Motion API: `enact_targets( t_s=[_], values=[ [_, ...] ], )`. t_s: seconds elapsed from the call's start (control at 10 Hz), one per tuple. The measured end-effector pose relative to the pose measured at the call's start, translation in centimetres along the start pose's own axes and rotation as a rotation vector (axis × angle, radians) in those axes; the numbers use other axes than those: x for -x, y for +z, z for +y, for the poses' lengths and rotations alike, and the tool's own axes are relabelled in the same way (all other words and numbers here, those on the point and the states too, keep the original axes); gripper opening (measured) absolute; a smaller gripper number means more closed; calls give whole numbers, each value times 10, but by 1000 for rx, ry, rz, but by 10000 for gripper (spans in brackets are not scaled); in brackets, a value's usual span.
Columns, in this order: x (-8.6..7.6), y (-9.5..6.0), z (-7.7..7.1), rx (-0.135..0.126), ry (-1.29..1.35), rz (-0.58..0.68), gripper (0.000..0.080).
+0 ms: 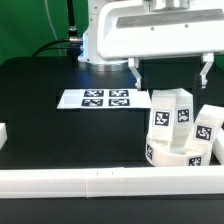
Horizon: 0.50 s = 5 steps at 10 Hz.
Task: Assemble stool
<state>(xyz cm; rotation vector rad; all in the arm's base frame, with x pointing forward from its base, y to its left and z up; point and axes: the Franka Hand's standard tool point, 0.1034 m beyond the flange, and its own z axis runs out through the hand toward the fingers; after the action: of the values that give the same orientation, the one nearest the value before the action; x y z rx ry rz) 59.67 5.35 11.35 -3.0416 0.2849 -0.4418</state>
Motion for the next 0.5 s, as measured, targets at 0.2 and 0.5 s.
enact_targets(
  t_s=[0.2, 0.5],
  values=[
    [8, 0, 2, -10, 9, -174, 648],
    [6, 2, 3, 1, 16, -231, 648]
  ],
)
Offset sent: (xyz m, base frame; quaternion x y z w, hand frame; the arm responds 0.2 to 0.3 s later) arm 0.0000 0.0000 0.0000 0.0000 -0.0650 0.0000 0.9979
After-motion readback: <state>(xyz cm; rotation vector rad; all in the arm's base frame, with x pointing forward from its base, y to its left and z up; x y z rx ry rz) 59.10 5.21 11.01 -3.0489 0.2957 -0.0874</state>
